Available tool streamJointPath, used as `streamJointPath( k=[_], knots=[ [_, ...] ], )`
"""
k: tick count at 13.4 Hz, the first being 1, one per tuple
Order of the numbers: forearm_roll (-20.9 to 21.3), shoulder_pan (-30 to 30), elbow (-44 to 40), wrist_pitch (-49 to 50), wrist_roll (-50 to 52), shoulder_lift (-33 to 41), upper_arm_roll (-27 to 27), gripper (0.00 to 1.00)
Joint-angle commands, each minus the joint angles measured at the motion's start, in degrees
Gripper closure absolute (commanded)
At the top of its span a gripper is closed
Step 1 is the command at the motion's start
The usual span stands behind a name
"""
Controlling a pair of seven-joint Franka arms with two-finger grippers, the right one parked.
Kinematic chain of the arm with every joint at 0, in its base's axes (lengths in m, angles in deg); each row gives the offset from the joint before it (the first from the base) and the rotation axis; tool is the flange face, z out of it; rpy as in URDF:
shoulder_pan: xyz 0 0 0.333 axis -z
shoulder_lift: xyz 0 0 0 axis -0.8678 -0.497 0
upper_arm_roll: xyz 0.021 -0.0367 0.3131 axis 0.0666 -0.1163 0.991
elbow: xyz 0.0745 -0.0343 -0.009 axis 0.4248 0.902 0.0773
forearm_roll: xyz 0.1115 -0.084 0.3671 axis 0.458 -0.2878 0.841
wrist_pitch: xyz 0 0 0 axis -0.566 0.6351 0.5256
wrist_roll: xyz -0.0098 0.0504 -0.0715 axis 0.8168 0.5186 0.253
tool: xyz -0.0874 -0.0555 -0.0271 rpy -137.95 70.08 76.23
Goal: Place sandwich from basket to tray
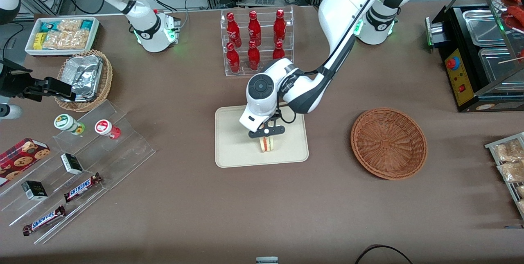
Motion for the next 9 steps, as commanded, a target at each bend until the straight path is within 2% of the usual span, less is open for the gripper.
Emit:
streamJointPath(
  k=[1,2,3,4,9],
  knots=[
    [1.16,1.01,-1.73,-0.47,1.78,-1.36,0.7,1.0],
    [1.16,1.01,-1.82,-0.47,1.78,-1.45,0.7,0.81],
    [1.07,1.01,-1.82,-0.47,1.78,-1.45,0.7,0.16],
    [1.16,1.01,-1.82,-0.47,1.69,-1.36,0.79,0.0],
    [0.98,0.57,-2.26,0.15,0.99,0.22,0.7,0.0]
  ],
)
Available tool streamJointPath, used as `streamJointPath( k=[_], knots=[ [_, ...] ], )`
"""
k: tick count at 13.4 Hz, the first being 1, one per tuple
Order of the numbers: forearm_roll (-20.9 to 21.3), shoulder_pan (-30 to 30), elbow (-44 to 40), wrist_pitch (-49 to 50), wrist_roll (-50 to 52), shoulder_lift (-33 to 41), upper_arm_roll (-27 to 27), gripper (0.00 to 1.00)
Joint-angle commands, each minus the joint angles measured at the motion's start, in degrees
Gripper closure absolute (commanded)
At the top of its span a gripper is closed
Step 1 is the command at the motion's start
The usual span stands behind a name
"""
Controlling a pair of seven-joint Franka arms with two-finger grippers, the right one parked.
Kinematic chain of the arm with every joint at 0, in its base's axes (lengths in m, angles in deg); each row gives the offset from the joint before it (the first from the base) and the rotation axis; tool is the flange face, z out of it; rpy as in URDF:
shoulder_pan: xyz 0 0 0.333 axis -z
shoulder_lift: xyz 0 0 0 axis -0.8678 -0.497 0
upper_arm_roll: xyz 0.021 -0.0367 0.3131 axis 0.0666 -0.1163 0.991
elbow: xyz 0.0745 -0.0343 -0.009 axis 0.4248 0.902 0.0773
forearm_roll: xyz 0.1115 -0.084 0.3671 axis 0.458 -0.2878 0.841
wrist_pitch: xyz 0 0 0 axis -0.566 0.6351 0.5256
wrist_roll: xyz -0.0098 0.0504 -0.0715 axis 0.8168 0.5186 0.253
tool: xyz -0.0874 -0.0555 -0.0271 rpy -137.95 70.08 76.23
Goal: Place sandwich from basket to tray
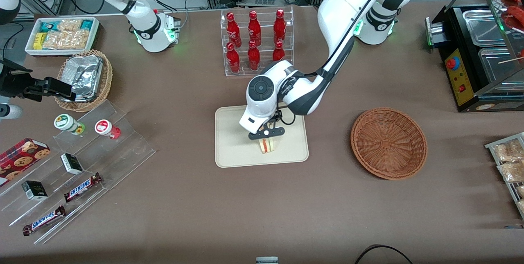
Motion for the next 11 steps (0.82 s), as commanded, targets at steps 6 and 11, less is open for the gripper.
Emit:
streamJointPath(
  k=[6,11],
  knots=[
    [2.0,-0.05,-0.84,5.48,1.49,5.82,0.97,0.0],
    [2.17,-5.84,0.04,9.26,0.45,10.57,0.8,0.0]
  ],
)
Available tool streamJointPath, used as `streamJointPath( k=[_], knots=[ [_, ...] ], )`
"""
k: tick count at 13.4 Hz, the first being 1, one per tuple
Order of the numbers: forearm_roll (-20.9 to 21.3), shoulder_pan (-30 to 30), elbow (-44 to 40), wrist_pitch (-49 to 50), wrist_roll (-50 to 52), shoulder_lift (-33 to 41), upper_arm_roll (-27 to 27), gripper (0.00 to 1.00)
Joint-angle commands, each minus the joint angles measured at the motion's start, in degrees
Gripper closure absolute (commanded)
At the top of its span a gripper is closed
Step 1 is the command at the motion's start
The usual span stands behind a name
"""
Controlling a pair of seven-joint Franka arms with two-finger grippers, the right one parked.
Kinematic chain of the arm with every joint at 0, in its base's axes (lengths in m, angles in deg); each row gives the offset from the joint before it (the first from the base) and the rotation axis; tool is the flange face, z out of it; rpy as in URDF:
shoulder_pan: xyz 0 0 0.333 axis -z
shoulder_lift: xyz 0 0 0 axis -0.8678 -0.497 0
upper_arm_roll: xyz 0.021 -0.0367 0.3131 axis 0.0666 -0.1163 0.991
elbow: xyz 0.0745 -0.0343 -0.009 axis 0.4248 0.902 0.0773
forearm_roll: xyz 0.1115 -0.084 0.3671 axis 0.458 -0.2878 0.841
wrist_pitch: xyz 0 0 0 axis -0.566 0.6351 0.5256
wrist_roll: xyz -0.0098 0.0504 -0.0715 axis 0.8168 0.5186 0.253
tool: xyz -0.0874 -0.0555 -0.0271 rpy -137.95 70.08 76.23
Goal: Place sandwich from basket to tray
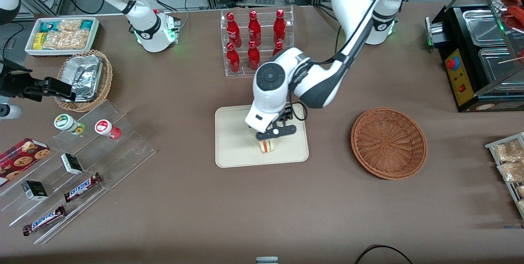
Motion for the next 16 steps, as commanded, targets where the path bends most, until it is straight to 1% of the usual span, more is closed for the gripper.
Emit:
streamJointPath(
  k=[1,3,7,9,12,14,16],
  knots=[
    [0.61,-3.77,2.89,1.89,-0.1,4.02,-0.22,0.0],
    [0.17,-7.37,6.32,1.89,-4.3,7.53,-0.22,0.0],
    [-2.99,-14.66,11.33,2.68,-15.89,12.98,-0.31,0.0],
    [-3.52,-17.22,11.79,6.79,-22.75,14.83,-0.22,0.0],
    [-3.61,-23.19,12.22,12.77,-31.71,17.82,-0.31,0.0],
    [-3.61,-26.35,14.06,15.68,-37.43,21.07,-0.31,0.0],
    [-3.61,-28.47,16.43,17.44,-40.0,24.23,-0.31,0.0]
  ],
)
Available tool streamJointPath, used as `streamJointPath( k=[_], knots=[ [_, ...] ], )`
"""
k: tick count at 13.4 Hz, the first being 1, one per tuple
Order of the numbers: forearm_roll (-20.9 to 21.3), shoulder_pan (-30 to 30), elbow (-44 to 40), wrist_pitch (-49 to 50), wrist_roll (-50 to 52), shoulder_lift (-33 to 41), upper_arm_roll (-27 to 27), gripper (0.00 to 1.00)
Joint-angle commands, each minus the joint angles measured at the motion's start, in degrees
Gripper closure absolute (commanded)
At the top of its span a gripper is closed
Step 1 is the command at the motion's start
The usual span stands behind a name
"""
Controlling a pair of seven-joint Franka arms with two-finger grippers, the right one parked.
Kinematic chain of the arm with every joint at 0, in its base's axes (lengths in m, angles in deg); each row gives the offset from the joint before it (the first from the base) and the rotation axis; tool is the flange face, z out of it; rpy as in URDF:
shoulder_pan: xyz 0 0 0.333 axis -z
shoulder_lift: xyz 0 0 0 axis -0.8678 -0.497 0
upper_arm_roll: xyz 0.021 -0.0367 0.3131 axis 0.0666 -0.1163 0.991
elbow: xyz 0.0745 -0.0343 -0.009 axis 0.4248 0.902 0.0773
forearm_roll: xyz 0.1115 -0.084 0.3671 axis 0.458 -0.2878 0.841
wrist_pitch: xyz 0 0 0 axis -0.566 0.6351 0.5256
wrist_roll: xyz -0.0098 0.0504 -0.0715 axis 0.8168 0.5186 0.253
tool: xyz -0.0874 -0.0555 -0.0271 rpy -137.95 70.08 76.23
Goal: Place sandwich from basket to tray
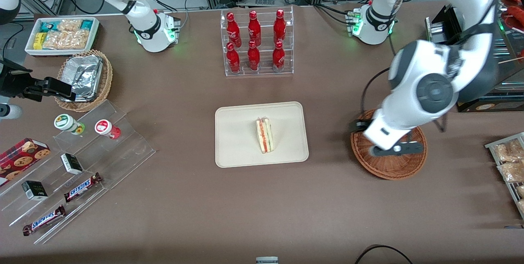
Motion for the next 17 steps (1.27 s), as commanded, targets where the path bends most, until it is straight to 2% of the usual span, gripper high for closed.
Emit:
streamJointPath(
  k=[1,3,6,9,15,17],
  knots=[
    [-0.81,-3.86,7.09,1.05,-3.92,7.46,-0.74,0.0],
    [-0.81,-5.37,10.36,2.53,-6.91,12.12,-0.74,0.0],
    [-0.72,-6.69,9.05,8.86,-7.36,15.29,-1.0,0.0],
    [-0.63,-8.35,5.45,13.96,-7.62,16.01,-1.53,0.0],
    [-0.8,-9.5,3.43,16.6,-10.87,17.24,-1.18,0.0],
    [-2.03,-10.11,2.55,17.22,-10.87,17.15,-0.57,0.0]
  ],
)
